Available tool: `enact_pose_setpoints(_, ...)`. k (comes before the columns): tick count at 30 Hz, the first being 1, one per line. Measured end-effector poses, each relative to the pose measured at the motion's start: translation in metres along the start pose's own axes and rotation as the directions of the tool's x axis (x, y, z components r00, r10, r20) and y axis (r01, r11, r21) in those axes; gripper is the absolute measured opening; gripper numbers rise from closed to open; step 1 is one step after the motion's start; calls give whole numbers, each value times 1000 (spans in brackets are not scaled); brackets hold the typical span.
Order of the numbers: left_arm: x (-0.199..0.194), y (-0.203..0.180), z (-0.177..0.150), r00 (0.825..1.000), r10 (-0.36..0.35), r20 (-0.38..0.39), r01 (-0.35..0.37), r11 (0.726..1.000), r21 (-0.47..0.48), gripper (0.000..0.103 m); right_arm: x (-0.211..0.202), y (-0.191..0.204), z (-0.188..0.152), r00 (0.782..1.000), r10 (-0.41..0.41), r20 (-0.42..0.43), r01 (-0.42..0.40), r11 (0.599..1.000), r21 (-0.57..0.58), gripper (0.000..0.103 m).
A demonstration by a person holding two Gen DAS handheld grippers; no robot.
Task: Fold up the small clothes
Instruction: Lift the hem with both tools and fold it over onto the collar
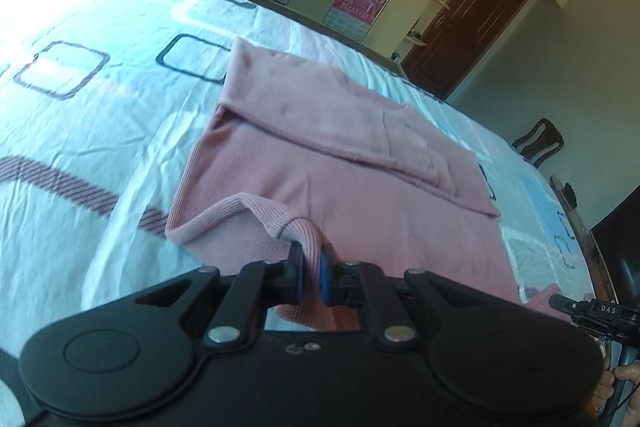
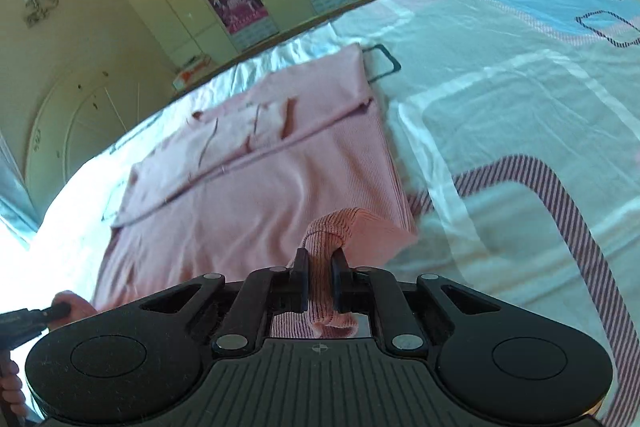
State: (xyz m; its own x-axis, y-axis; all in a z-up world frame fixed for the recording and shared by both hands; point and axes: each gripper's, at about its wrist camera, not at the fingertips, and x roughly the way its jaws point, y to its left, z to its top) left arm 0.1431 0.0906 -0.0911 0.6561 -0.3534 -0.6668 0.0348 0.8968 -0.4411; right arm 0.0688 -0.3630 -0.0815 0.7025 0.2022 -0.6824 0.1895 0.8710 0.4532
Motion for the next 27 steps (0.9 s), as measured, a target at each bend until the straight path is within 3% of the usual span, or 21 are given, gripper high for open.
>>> enact_pose_setpoints(8, 57, -19, 86, 994, -7, 109, 6, 1000, 9, 6, 59, 7, 107, 993, 49, 103, -56, 996, 66, 10)
enact_pose_setpoints(14, 121, -14, 155, 986, 70, 148, -66, 997, -35, 6, 129, -3, 174, 994, 40, 99, -55, 986, 155, 9)
enact_pose_setpoints(18, 168, -4, 183, 984, 142, 107, -135, 988, -72, 7, 180, -15, 197, 998, 20, 54, -31, 974, 223, 9)
enact_pose_setpoints(22, 210, -4, 188, 970, 240, 50, -239, 971, -11, 10, 220, -20, 204, 1000, -16, -14, 18, 977, 213, 10)
enact_pose_setpoints(24, 219, -5, 184, 960, 273, 55, -275, 960, 41, 24, 228, -20, 205, 998, -54, -21, 57, 985, 165, 11)
enact_pose_setpoints(25, 219, -2, 183, 963, 267, 45, -269, 962, 49, 29, 229, -21, 205, 999, -50, -17, 52, 986, 159, 20)
enact_pose_setpoints(26, 217, 2, 184, 966, 256, 38, -257, 966, 35, 51, 228, -23, 206, 999, -44, -8, 44, 985, 166, 41)
enact_pose_setpoints(27, 211, 7, 184, 968, 245, 48, -246, 969, 20, 69, 225, -26, 209, 999, -38, 10, 36, 985, 169, 53)
